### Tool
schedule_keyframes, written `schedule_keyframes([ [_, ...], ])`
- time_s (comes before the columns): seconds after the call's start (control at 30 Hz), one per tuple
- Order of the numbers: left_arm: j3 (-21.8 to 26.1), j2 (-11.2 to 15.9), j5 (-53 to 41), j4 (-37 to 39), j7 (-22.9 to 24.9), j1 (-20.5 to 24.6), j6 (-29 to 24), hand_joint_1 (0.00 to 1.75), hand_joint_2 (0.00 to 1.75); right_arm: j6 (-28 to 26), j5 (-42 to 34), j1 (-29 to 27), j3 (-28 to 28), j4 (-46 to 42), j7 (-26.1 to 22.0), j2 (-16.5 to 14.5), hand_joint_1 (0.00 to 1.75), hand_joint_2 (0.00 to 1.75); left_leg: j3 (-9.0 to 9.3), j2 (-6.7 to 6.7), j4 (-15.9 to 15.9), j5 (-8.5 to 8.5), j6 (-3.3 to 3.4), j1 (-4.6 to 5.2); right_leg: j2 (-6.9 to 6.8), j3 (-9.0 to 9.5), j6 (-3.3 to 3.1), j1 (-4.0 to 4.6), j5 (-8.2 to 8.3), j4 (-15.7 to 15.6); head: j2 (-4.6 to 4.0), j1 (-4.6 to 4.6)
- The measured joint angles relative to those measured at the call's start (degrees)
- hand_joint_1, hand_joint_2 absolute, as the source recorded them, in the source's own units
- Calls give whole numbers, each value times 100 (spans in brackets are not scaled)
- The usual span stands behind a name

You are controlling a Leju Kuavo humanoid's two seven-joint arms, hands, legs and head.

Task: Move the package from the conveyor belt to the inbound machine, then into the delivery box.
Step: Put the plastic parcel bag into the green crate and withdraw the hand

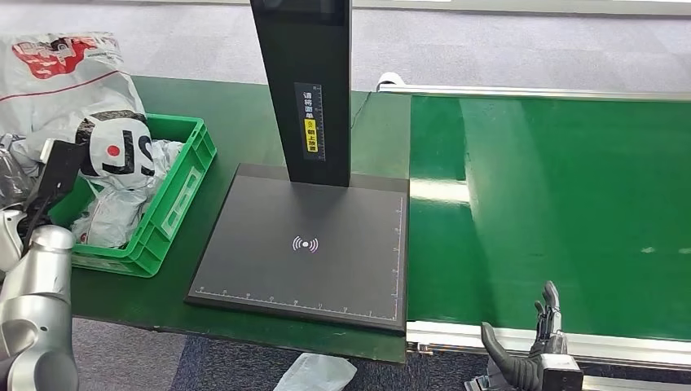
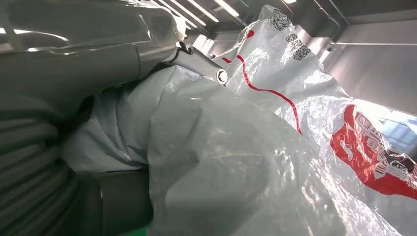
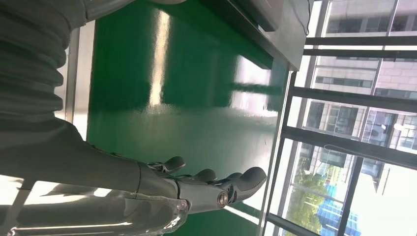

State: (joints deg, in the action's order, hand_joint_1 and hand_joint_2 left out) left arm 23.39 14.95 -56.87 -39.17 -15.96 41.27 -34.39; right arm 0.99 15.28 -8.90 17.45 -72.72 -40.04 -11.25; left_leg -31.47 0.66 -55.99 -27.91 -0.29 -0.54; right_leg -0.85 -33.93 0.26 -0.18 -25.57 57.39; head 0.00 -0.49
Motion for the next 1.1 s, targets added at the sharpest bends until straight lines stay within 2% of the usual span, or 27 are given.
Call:
schedule_keyframes([
  [0.1,32,99,-216,296,208,142,-33,175,175,27,28,45,18,0,0,-18,0,175,0,0,0,0,0,0,0,0,0,0,0,0,0,0],
  [0.23,126,142,-201,698,189,261,95,172,175,92,80,106,64,-2,1,-64,0,175,1,0,0,0,0,1,0,0,0,0,0,0,0,0],
  [0.43,409,56,217,1135,-193,333,977,148,175,235,201,135,272,-94,0,-180,0,175,0,0,-1,0,0,1,0,-2,0,0,0,0,0,-1],
  [0.47,449,32,273,1184,-246,337,1119,134,175,251,216,136,303,-112,0,-196,0,175,0,0,-1,0,0,1,0,-2,0,0,0,0,0,-1],
  [0.5,491,7,334,1231,-299,345,1264,104,175,270,232,136,334,-128,0,-213,0,175,0,1,-1,0,0,1,0,-2,0,0,0,0,0,0],
  [0.57,578,-39,473,1317,-396,367,1567,33,175,301,261,136,387,-155,0,-244,0,175,0,0,-1,0,0,1,0,-2,0,-1,0,0,0,-1],
  [0.6,623,-61,545,1354,-433,378,1733,9,175,311,275,137,410,-166,0,-260,0,175,0,0,-1,0,0,1,0,-2,0,-1,0,0,0,1],
  [0.63,668,-80,610,1388,-461,386,1886,3,175,314,286,137,429,-177,0,-273,0,175,0,0,-1,0,0,1,0,-2,0,-1,0,0,0,0],
  [0.9,936,-152,936,1555,-496,486,2832,0,175,314,319,137,491,-209,0,-318,0,175,0,0,-1,0,0,0,0,-1,0,0,0,0,0,0],
  [1.1,1039,-140,1102,1566,-627,569,3308,0,175,286,317,133,550,-242,0,-350,0,175,0,1,-1,0,0,0,1,-1,0,0,0,0,0,1],
])
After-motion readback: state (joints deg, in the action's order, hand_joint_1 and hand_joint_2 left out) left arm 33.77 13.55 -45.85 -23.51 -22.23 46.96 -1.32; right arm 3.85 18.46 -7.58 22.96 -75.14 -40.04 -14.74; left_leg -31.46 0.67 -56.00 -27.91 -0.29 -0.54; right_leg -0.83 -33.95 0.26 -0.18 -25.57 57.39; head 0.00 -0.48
